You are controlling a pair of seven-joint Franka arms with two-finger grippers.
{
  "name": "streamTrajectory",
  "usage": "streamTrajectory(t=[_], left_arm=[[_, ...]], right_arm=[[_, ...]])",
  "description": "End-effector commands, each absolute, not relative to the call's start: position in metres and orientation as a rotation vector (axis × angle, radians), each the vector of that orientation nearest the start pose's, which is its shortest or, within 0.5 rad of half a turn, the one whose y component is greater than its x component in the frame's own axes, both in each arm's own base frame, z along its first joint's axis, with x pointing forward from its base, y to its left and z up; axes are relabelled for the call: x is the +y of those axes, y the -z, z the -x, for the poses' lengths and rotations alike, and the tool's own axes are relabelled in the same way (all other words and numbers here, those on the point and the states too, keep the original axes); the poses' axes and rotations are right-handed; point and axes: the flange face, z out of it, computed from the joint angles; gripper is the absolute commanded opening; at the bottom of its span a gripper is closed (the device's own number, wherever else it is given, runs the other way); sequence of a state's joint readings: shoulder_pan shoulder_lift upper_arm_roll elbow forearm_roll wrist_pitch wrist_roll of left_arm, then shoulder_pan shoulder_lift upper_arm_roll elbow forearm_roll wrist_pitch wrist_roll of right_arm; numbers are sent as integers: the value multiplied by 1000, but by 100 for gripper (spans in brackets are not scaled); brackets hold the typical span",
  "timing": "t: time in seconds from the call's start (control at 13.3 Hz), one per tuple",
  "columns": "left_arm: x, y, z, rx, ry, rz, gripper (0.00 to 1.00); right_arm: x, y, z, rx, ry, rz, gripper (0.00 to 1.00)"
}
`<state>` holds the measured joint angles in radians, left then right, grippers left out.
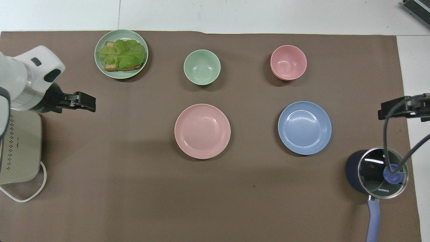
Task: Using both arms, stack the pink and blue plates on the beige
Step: 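Release the pink plate and withdraw the left gripper toward rest, then reach the right gripper to the blue plate rim and grasp it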
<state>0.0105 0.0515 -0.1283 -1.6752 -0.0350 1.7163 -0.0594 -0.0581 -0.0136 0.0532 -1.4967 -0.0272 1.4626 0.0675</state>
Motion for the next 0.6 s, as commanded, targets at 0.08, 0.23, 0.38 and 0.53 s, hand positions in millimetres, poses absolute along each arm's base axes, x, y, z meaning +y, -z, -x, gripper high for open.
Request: streamTrajectory(t=[0.08,0.23,0.38,0.53], left_arm=[[-64,-599,-568,131,-24,3126,100],[-65,-603,-565,133,-17,3126,100],[-66,-603,-565,133,-17,3126,100],[-65,-604,-564,130,-12,3126,100]], right_arm=[[-12,-660,-540,116,60,3160,100],[-11,-648,-543,115,71,3160,100],[-12,-621,-549,110,76,3160,100],[-12,-591,-556,105,107,3159,100]])
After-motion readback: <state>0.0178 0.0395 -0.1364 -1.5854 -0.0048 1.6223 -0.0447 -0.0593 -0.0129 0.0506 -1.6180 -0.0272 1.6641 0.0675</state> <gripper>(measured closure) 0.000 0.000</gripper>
